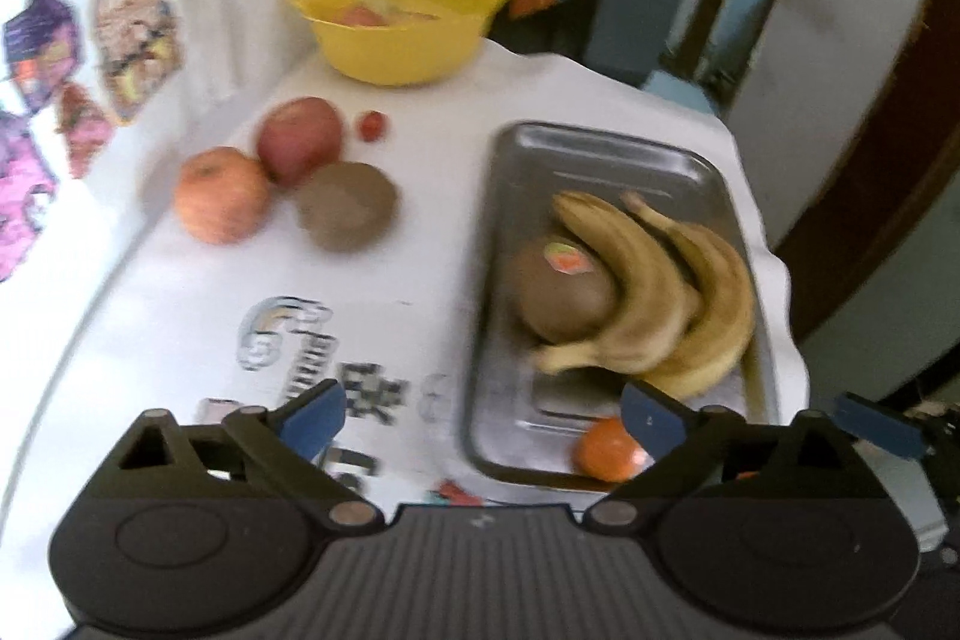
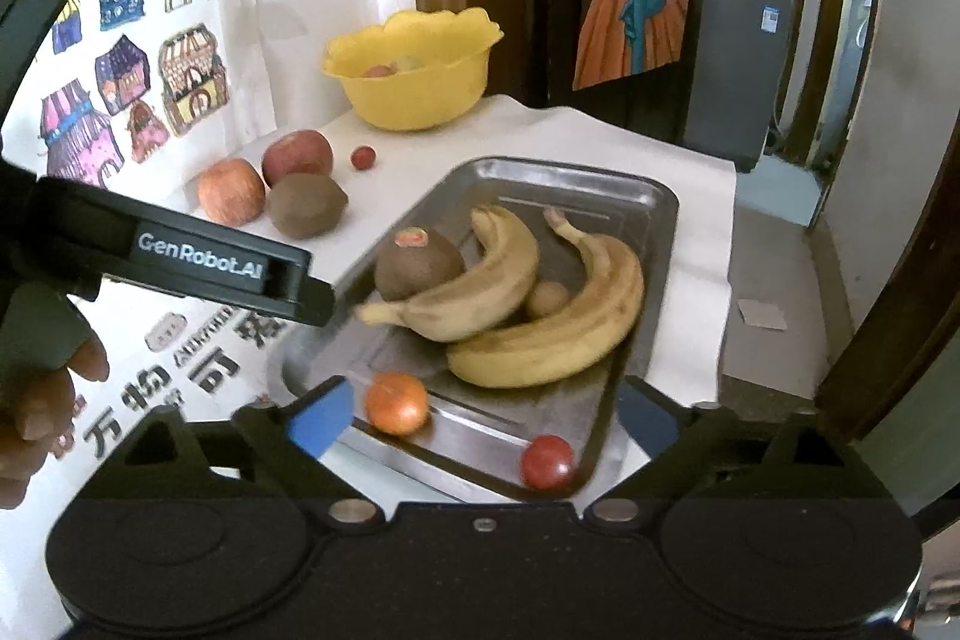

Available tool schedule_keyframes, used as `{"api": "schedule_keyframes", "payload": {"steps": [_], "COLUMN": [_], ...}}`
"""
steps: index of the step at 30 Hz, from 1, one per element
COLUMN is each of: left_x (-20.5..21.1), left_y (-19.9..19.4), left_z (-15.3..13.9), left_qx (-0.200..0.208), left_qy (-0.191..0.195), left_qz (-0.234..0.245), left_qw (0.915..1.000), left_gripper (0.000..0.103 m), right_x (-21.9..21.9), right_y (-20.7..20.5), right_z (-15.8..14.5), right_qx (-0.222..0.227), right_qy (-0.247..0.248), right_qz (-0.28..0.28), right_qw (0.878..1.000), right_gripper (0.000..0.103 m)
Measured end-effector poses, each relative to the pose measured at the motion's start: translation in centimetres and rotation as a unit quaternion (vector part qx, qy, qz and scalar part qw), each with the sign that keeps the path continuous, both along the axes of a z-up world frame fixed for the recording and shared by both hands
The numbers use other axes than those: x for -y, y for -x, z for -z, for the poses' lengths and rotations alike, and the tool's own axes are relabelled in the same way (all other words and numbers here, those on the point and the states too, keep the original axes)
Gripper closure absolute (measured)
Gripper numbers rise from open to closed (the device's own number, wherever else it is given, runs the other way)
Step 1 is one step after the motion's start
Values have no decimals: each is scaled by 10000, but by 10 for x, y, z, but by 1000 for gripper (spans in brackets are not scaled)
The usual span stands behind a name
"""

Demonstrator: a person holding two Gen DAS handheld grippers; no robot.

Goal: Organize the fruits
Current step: 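Withdraw both tools from the tray toward the apples and kiwi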

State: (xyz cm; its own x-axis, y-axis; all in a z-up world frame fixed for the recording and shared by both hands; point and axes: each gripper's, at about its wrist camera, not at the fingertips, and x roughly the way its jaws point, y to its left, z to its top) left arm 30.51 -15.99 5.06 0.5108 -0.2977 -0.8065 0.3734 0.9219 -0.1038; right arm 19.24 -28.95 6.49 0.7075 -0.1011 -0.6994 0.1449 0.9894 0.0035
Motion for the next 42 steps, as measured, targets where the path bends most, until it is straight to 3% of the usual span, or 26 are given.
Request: {"api": "schedule_keyframes", "payload": {"steps": [9, 17, 28, 42], "left_x": [-67, -118, -149, -142], "left_y": [-18, -31, -39, -58], "left_z": [-2, 9, 23, 32], "left_qx": [99, 80, -97, -189], "left_qy": [-138, -556, -608, -504], "left_qz": [-713, -1334, -1537, -1458], "left_qw": [9973, 9895, 9862, 9878], "left_gripper": [1, 1, 1, 1], "right_x": [-47, -89, -119, -121], "right_y": [-25, -49, -75, -98], "right_z": [-6, 1, 15, 23], "right_qx": [-57, -300, -675, -771], "right_qy": [-64, -44, -81, 80], "right_qz": [-278, -658, -838, -852], "right_qw": [9996, 9974, 9942, 9933], "right_gripper": [1, 1, 1, 1]}}
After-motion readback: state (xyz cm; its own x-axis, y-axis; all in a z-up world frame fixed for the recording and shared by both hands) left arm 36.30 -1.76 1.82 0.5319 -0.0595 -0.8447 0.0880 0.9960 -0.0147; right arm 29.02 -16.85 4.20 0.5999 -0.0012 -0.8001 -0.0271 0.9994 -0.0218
